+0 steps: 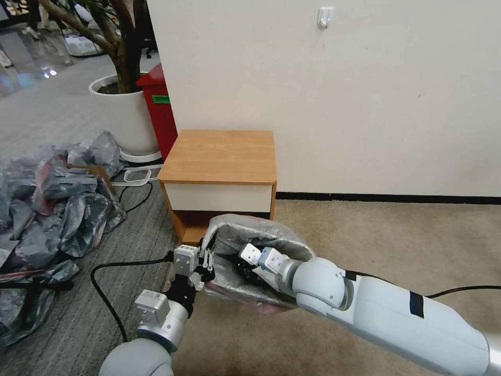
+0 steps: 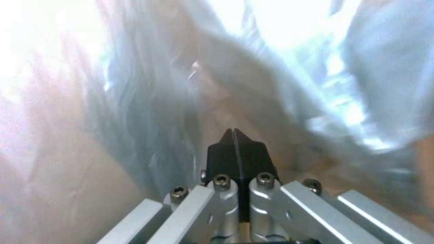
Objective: Pick up the garbage bag from the table and place it over the trash can.
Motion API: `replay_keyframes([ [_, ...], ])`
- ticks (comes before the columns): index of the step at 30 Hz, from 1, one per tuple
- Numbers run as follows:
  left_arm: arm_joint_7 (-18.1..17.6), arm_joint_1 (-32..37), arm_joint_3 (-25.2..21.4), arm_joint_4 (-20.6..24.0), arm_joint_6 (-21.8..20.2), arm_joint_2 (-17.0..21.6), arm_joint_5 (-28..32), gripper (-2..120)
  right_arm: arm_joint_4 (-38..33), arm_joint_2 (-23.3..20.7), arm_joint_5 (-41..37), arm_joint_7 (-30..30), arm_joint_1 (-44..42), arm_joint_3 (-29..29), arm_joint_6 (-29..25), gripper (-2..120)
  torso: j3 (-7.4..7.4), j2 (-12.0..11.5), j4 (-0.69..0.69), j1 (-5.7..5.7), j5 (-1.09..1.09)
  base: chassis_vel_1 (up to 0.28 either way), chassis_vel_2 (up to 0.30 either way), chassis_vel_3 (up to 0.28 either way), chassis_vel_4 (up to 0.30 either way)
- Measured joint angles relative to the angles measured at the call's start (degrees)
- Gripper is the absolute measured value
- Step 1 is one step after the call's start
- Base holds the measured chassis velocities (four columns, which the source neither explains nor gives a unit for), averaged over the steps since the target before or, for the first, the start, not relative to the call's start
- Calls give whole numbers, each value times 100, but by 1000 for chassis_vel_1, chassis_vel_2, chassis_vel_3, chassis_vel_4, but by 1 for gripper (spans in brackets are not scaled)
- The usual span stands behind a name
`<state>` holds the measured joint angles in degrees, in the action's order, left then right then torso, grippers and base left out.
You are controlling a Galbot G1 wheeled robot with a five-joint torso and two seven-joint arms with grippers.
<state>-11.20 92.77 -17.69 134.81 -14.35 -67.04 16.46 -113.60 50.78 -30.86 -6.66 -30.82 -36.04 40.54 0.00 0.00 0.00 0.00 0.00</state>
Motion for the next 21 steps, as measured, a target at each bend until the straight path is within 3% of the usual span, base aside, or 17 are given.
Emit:
replay_keyframes([
  [7, -17, -102, 33, -247, 23, -65, 10, 7, -123, -84, -110, 13, 3, 64, -2, 0, 0, 0, 0, 0, 0, 0, 0, 0, 0],
  [16, -335, -330, 68, -730, 21, -172, 789, 7, -548, -300, -570, 40, -318, 548, -11, 0, 0, 0, 1, 0, 0, 0, 0, 0, 0],
  [19, -456, -392, 57, -859, 34, -212, 1177, 7, -774, -380, -619, 74, -782, 1036, -58, 0, 0, 0, 1, 0, 1, 0, 0, 0, 0],
  [20, -567, -416, -9, -990, 56, -268, 1673, 7, -1144, -494, -543, 18, -1738, 1975, -639, 0, 0, 0, -1, 0, 1, 0, 0, 0, 0],
  [21, -586, -399, -38, -1021, 59, -279, 1806, 7, -1257, -500, -515, -77, -2049, 2239, -842, 0, 0, 0, -1, 0, 1, 0, 0, 0, 0],
])
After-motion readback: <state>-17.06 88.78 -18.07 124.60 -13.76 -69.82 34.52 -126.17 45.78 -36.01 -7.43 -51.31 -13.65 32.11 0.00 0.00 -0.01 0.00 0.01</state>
